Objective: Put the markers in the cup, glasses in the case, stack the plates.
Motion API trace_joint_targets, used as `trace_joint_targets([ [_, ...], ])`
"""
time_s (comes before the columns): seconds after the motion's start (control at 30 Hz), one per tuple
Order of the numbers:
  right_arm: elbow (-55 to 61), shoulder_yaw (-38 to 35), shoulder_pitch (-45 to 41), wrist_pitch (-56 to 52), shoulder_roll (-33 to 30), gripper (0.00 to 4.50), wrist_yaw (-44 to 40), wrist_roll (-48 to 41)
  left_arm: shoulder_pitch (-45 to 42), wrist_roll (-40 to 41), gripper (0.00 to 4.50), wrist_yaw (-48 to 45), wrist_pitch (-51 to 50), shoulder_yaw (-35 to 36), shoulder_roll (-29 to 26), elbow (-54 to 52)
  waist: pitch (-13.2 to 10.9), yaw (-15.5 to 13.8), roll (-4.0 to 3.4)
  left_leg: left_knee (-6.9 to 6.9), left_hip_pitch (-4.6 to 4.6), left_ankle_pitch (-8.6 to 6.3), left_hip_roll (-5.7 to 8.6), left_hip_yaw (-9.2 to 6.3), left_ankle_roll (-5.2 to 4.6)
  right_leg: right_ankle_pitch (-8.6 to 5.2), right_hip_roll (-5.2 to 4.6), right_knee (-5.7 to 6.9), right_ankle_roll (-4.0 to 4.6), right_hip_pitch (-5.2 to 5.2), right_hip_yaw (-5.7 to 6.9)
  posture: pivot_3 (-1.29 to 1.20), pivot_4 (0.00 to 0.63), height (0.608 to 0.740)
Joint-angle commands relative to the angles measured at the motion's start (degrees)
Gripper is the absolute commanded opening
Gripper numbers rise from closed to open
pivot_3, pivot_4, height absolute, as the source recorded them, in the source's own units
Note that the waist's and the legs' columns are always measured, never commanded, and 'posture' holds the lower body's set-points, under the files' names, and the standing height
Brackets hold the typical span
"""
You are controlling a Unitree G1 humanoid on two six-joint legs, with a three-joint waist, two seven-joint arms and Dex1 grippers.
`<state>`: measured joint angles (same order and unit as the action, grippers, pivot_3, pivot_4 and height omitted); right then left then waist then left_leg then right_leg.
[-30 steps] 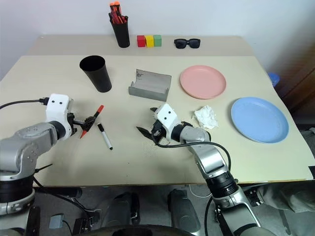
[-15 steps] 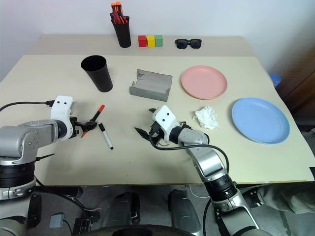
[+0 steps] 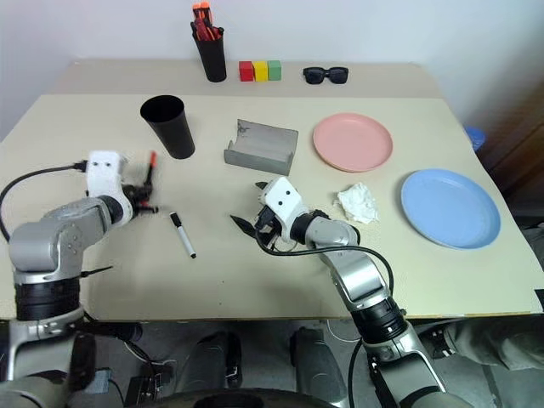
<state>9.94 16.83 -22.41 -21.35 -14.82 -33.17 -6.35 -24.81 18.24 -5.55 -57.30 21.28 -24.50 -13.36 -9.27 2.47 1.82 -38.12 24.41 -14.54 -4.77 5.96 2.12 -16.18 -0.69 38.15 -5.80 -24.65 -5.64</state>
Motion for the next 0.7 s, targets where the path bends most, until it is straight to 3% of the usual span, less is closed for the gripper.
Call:
trace_joint_targets([
  [0.03, 1.80, -1.69, -2.64, 0.96, 0.78, 4.50, 0.64, -0.29, 1.34, 2.60, 0.02, 0.14, 9.02, 7.86, 1.93, -6.82, 0.00, 0.03, 0.00, 0.01, -0.01, 0.00, 0.00, 0.01, 0.00, 0.00, 0.00, 0.02, 0.00, 0.00, 0.00, 0.00, 0.150, 0.722],
  [0.13, -2.34, -2.96, -6.99, 3.52, 4.38, 4.50, 6.68, 2.28, 0.17, -0.60, 0.02, 2.17, 18.53, 7.77, 2.41, -6.53, 0.00, -0.03, 0.00, 0.01, -0.02, 0.00, 0.00, 0.02, 0.00, 0.01, -0.01, 0.02, 0.00, 0.00, 0.00, 0.00, 0.150, 0.722],
  [0.3, -8.49, -2.45, -11.44, 7.64, 9.51, 4.50, 12.26, 5.62, -9.33, -10.30, 0.02, 6.42, 30.91, -2.32, 2.53, 4.84, 0.12, -1.43, 0.19, -0.08, -0.02, 0.04, 0.04, -0.03, 0.05, 0.02, 0.00, 0.00, 0.02, 0.08, 0.06, 0.00, 0.150, 0.722],
  [0.53, -10.03, -0.97, -11.20, 10.19, 12.78, 4.50, 12.96, 6.80, -24.40, -16.70, 0.02, 8.35, 49.83, -8.85, 4.25, 31.37, 0.11, -1.45, 0.17, -0.05, 0.02, 0.00, 0.06, 0.04, -0.03, 0.03, -0.03, -0.09, 0.00, 0.06, 0.07, 0.00, 0.150, 0.722],
  [0.7, -9.70, -1.89, -10.63, 9.63, 13.45, 4.50, 15.09, 7.09, -30.41, -17.52, 0.02, 7.14, 60.78, -11.03, 5.75, 48.30, 0.10, -1.33, 0.16, 0.03, 0.02, 0.02, 0.01, 0.04, 0.01, 0.02, 0.03, -0.04, 0.00, -0.01, 0.08, 0.00, 0.150, 0.722],
])
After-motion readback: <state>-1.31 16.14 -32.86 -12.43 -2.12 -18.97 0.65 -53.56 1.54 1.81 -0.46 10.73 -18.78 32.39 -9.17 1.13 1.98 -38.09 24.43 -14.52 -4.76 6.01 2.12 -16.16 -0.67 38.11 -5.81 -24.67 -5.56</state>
